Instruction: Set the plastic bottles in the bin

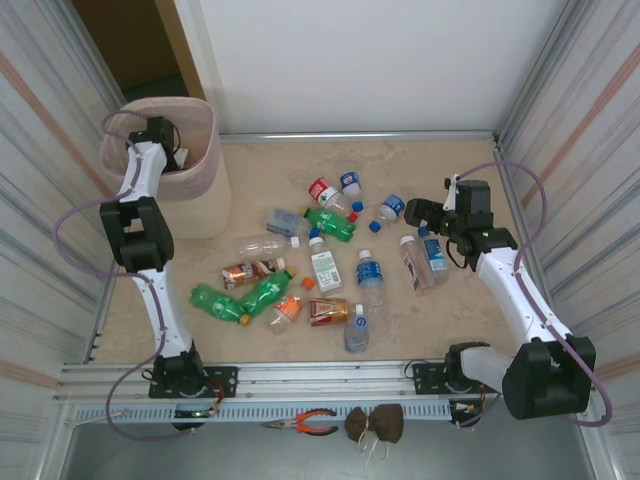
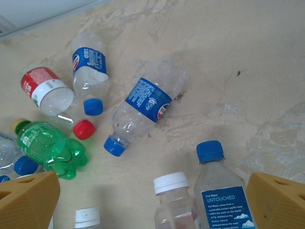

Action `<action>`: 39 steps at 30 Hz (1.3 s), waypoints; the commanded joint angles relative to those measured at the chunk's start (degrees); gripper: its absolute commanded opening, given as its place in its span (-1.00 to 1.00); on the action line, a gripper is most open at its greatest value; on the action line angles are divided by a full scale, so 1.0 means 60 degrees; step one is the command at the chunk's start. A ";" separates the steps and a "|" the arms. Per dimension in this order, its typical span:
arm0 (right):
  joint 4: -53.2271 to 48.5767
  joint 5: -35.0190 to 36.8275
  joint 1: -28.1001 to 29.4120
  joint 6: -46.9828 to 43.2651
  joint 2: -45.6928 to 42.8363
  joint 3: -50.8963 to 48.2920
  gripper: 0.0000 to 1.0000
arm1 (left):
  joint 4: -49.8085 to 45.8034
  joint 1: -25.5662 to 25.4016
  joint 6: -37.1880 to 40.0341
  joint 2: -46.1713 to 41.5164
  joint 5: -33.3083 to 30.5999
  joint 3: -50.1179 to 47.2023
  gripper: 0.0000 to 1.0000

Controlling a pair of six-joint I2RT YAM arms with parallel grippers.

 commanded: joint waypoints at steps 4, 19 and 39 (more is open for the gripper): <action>-0.0052 0.0113 0.0089 0.0015 -0.0435 0.0325 0.98 | -0.0069 0.0053 -0.0261 -0.0956 0.0632 0.0282 0.59; -0.0165 0.0194 0.0095 -0.0022 -0.0856 0.0377 0.98 | -0.0952 0.0017 -0.0900 -0.3540 0.1816 0.1395 0.60; 0.0007 -0.0311 -0.0113 0.0332 -0.0854 0.0356 0.98 | 0.1772 -0.0480 -0.6362 -0.9368 0.1369 -0.3049 0.64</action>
